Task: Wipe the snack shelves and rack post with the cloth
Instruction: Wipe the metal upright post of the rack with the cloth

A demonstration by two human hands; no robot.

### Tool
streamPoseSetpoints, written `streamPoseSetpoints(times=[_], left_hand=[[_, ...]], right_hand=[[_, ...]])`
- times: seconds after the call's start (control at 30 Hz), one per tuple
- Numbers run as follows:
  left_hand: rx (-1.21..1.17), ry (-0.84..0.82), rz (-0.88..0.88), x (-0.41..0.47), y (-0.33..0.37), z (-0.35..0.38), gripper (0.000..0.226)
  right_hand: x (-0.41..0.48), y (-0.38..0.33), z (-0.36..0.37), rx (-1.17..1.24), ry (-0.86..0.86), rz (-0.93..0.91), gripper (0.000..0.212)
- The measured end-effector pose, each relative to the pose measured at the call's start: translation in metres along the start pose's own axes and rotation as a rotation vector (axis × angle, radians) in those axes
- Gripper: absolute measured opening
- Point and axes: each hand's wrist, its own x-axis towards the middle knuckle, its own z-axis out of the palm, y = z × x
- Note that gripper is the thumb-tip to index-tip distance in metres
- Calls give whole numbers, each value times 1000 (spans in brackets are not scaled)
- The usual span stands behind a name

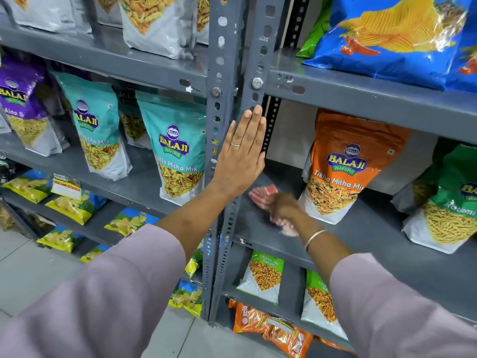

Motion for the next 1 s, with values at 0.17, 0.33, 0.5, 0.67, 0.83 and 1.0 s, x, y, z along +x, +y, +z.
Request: streamPoseSetpoints(times=[0.17, 0.33, 0.5, 0.67, 0.83, 1.0], left_hand=[[19, 6, 12, -1, 0, 1, 66], [4, 54, 30, -1, -2, 3, 67], [-22, 58, 39, -1, -2, 4, 66], [8, 74, 52, 0, -2, 5, 69], [-22, 90, 69, 0, -4, 7, 60], [-26, 86, 70, -1, -5, 10, 58]], right_hand=[[3, -14, 73, -115, 111, -173, 55], [30, 13, 72, -61, 259, -103, 57], [52, 2, 74, 66, 266, -71, 56], [91, 16, 39, 98, 293, 56, 60], [105, -8, 24, 81, 260, -179, 57], [124, -4, 14, 38, 411, -107, 65]])
